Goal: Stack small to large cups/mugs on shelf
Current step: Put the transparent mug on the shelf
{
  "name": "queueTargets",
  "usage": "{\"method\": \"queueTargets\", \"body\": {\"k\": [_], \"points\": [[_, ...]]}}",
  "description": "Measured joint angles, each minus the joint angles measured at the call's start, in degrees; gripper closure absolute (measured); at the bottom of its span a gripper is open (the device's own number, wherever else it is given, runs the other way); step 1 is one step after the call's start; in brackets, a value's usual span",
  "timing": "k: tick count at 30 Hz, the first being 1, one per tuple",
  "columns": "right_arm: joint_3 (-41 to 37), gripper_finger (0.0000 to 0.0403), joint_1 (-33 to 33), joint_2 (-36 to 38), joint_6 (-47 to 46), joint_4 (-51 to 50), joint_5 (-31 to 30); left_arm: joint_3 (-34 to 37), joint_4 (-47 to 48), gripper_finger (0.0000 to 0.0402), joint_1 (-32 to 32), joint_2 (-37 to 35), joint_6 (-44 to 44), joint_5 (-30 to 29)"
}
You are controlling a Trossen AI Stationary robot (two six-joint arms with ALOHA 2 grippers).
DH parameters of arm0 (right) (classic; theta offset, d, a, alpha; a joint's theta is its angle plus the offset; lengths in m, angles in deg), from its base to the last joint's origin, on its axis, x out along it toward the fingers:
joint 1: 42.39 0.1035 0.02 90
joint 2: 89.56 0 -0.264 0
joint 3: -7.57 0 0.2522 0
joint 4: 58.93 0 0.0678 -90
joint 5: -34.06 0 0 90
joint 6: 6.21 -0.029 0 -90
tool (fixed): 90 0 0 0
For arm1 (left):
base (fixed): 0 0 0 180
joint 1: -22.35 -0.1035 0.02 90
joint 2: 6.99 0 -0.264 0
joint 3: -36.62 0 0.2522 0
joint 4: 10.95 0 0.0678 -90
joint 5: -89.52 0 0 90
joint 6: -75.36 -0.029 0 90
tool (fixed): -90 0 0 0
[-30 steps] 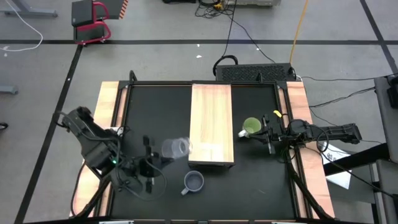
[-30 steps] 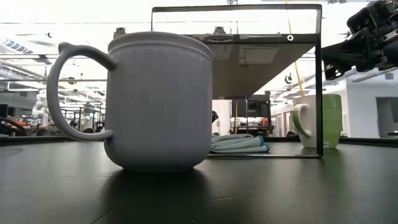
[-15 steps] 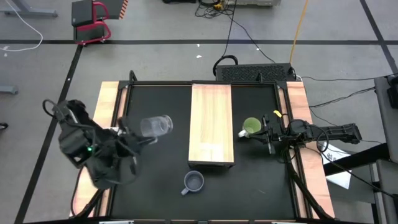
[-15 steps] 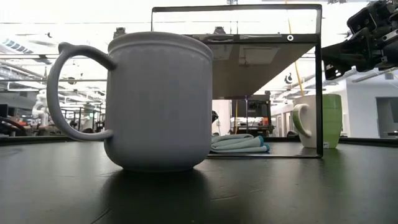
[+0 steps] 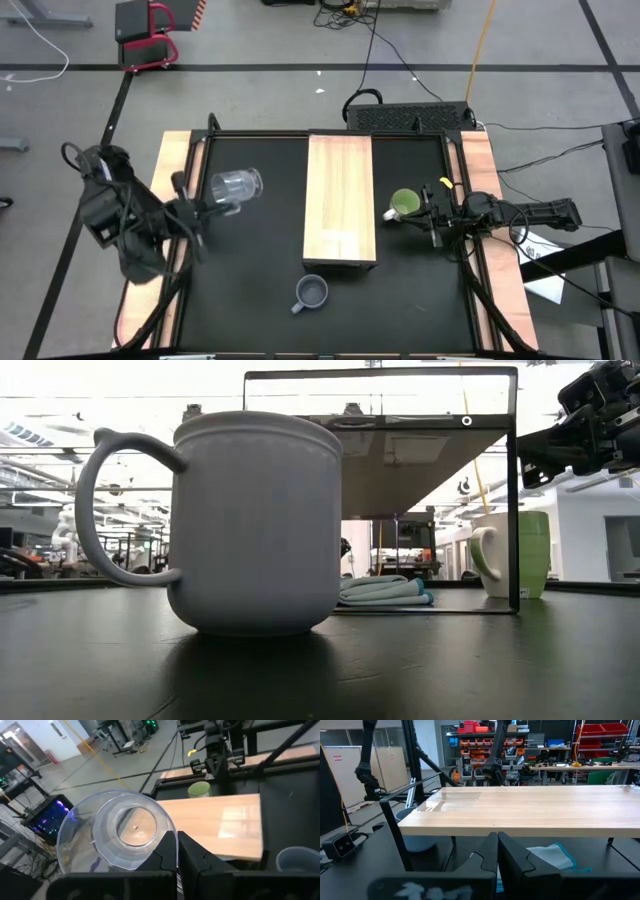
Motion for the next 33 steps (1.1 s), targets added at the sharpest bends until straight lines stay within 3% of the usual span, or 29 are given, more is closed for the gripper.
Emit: {"method": "queueTargets", "body": {"k": [6, 11, 17, 23, 33], "points": [[0.0, 0.0403, 0.0, 0.0, 0.0, 0.2, 0.0, 11.6, -19.3, 0.0401, -4.3, -11.3, -17.7, 4.6], [0.0, 0.0403, 0.0, 0.0, 0.1, 0.3, 0.0, 21.5, -38.4, 0.0401, -8.7, -20.7, -35.5, 16.1], [0.0, 0.0403, 0.0, 0.0, 0.2, 0.5, 0.0, 30.5, -48.1, 0.0401, -15.6, -28.5, -43.3, 25.1], [0.0, 0.0403, 0.0, 0.0, 0.2, 0.7, 0.0, 33.3, -51.1, 0.0401, -24.6, -28.5, -44.3, 36.5], [0.0, 0.0403, 0.0, 0.0, 0.2, 0.8, 0.0, 33.4, -62.1, 0.0401, -40.1, -19.4, -45.0, 55.5]]}}
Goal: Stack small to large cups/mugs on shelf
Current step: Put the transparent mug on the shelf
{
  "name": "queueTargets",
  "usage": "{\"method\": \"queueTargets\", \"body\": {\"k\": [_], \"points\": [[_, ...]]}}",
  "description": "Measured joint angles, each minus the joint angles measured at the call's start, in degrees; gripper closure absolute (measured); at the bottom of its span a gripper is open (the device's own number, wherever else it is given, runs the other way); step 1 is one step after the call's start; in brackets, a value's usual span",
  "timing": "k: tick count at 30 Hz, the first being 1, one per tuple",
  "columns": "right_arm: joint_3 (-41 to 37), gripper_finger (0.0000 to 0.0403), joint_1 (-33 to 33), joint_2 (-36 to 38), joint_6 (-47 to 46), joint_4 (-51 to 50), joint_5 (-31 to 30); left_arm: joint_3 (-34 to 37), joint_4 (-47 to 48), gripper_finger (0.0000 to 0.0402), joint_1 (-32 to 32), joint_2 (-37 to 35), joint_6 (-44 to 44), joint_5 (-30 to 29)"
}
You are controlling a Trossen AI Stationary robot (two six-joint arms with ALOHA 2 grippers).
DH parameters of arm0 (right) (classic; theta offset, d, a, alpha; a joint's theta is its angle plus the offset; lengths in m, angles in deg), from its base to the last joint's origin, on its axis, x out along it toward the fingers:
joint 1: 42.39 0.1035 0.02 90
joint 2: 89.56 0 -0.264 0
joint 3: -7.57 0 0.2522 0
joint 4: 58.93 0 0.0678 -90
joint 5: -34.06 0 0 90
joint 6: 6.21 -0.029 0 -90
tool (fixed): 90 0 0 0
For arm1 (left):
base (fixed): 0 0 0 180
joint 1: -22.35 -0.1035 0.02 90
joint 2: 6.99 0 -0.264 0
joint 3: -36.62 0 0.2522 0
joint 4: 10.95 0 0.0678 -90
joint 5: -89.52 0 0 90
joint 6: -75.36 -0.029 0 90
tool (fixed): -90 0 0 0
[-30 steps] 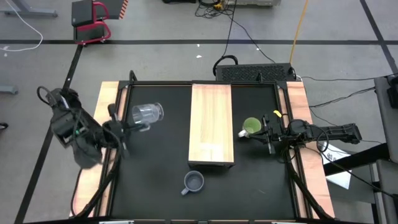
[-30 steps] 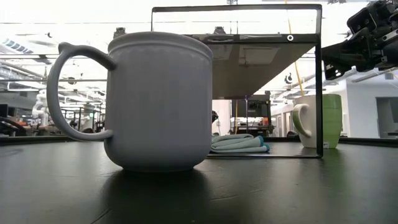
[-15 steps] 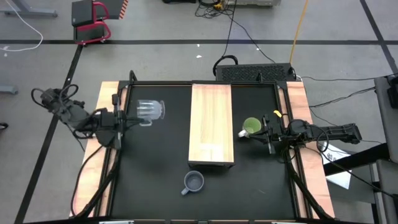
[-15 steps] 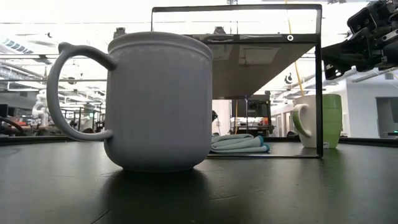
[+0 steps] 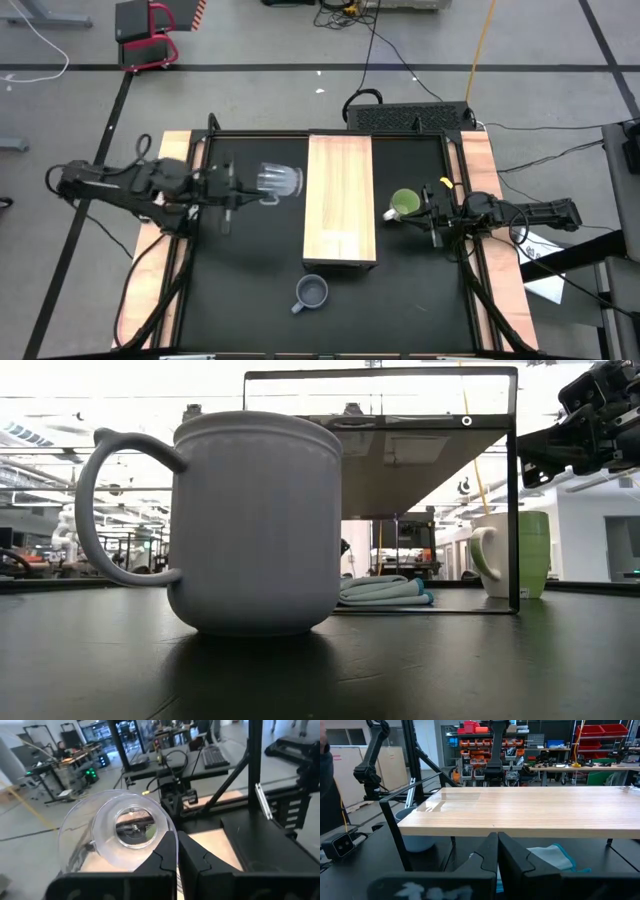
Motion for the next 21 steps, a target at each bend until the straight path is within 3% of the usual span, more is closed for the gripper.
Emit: {"method": "queueTargets", "body": {"k": [10, 14, 21], "points": [[0.0, 0.0403, 0.0, 0.0, -0.1, 0.0, 0.0, -4.1, -3.3, 0.0401, -13.7, 11.0, 5.7, 16.5], [0.0, 0.0403, 0.0, 0.0, 0.0, 0.0, 0.0, -11.3, 1.9, 0.0401, -16.8, 16.9, 6.9, 20.9], [0.0, 0.0403, 0.0, 0.0, 0.0, 0.0, 0.0, -25.8, 14.0, 0.0401, -17.2, 26.7, 4.5, 21.8]]}}
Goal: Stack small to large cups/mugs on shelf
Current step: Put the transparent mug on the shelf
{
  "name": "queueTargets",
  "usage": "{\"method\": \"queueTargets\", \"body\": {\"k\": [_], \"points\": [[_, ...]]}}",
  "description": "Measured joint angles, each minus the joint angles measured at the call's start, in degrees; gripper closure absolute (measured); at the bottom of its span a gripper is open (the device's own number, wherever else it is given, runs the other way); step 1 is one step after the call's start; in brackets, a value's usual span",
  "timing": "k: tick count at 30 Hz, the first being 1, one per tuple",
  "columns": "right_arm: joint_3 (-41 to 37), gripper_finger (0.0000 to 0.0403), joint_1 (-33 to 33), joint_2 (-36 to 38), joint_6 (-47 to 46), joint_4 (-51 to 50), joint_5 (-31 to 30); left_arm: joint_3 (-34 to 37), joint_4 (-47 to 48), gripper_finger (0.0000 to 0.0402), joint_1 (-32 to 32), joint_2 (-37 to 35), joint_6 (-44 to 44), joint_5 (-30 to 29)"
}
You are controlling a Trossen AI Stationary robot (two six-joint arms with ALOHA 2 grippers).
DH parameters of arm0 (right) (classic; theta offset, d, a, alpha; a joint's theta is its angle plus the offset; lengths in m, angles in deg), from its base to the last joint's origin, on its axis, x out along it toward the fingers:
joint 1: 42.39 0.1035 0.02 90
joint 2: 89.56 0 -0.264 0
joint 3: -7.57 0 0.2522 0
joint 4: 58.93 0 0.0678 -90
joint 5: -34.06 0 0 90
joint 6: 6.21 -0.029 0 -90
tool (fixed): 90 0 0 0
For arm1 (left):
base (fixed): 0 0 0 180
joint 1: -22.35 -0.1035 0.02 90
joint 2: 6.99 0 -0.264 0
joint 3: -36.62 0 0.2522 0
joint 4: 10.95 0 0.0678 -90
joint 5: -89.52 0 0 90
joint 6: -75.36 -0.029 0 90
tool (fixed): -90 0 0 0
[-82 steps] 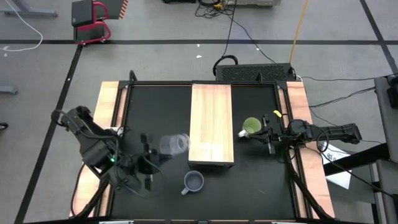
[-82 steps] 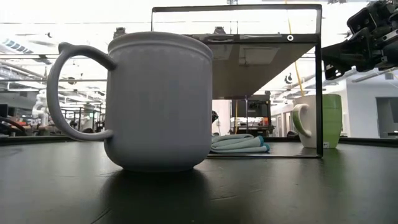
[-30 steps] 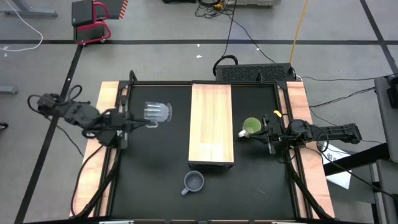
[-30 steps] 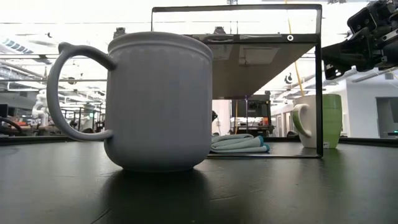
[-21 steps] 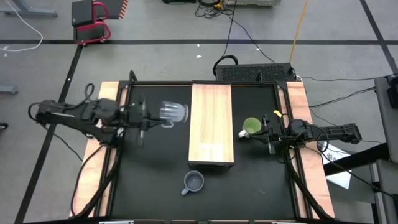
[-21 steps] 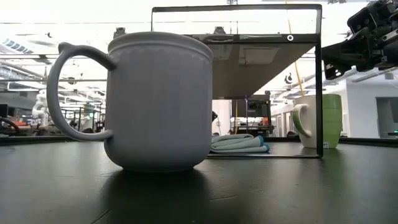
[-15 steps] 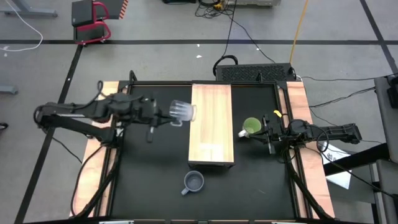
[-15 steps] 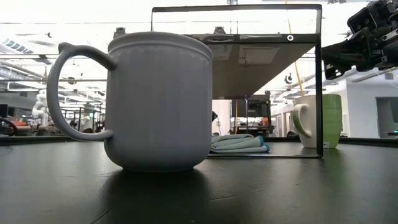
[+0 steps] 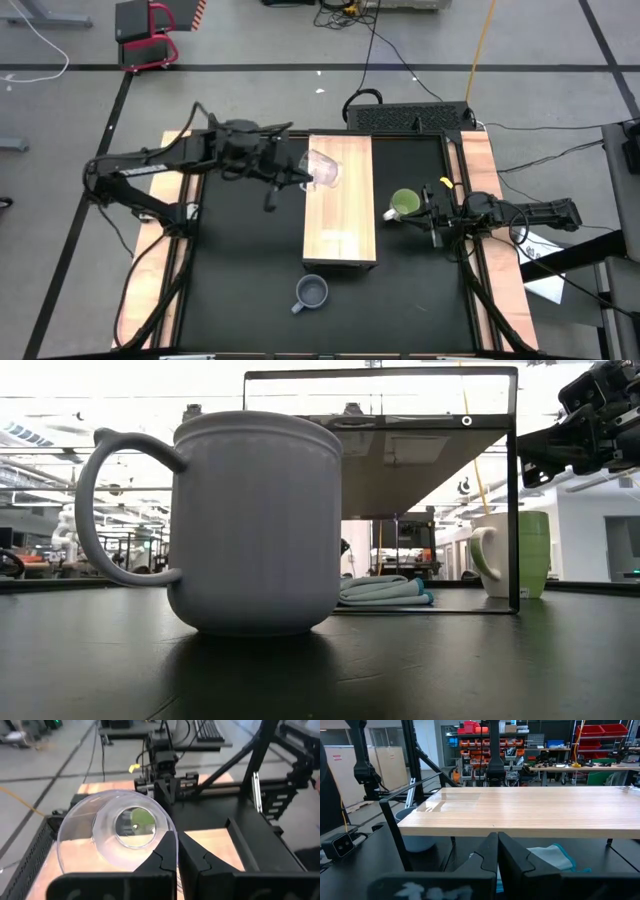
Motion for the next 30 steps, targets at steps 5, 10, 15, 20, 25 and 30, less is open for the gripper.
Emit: {"method": "queueTargets", "body": {"k": [5, 10, 15, 20, 25, 30], "points": [[0.0, 0.0403, 0.0, 0.0, 0.0, 0.0, 0.0, -9.2, 10.0, 0.0401, 0.0, 6.3, -0.4, -0.2], [0.0, 0.0403, 0.0, 0.0, 0.0, 0.0, 0.0, -15.3, 16.0, 0.0401, 0.0, 11.1, 0.1, -1.3], [0.0, 0.0403, 0.0, 0.0, 0.3, 0.0, 0.0, -18.6, 19.6, 0.0401, 0.0, 14.9, 0.2, -1.4], [0.0, 0.0403, 0.0, -0.2, 0.3, -0.1, -0.1, -21.1, 24.9, 0.0401, 0.7, 17.8, 0.4, -1.7], [0.0, 0.0403, 0.0, -0.5, 0.5, -0.2, -0.1, -22.8, 28.6, 0.0401, 2.7, 19.6, 1.0, -4.1], [0.0, 0.0403, 0.0, -0.6, 1.3, -0.2, -0.1, -23.9, 30.6, 0.0401, 4.8, 20.0, 2.3, -4.5]]}}
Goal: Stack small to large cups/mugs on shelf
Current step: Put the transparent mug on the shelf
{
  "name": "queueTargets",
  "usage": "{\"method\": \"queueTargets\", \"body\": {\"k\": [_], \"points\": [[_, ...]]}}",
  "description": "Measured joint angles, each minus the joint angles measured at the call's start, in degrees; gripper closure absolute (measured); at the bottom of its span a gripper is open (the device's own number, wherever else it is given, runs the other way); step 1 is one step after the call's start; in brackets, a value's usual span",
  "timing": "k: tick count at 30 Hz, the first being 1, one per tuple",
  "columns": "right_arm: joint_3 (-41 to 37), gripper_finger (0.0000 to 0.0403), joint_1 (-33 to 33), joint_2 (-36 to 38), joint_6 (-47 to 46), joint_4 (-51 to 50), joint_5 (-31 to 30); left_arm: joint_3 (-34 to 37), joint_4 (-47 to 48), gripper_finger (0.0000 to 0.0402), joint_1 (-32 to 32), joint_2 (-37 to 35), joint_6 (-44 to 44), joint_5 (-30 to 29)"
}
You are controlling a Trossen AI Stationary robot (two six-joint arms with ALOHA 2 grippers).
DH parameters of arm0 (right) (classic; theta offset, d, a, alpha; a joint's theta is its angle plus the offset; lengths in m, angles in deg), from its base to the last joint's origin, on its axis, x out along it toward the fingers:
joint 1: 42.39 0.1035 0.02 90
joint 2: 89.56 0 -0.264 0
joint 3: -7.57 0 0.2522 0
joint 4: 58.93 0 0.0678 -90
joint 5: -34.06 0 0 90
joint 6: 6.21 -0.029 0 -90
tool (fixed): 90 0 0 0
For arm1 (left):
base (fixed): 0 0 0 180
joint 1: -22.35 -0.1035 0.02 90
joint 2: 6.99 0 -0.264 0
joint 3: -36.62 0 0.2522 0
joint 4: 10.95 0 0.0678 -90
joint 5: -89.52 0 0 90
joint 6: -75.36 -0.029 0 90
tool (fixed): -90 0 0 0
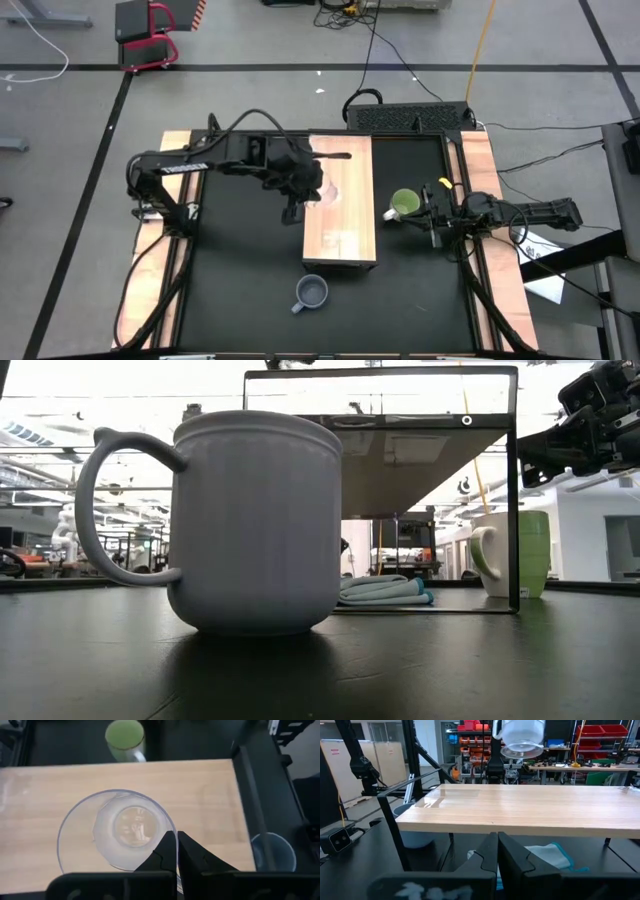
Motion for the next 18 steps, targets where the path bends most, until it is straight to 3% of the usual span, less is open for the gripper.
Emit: {"method": "queueTargets", "body": {"k": [12, 18], "points": [[0.0, 0.0403, 0.0, -0.1, 0.0, 0.2, 0.0, -0.1, 1.8, 0.0401, 3.5, 2.1, 2.8, -1.0], [0.0, 0.0403, 0.0, -0.3, 0.0, 0.2, 0.1, -5.6, 7.8, 0.0401, 5.9, 5.7, 3.7, -2.9]]}}
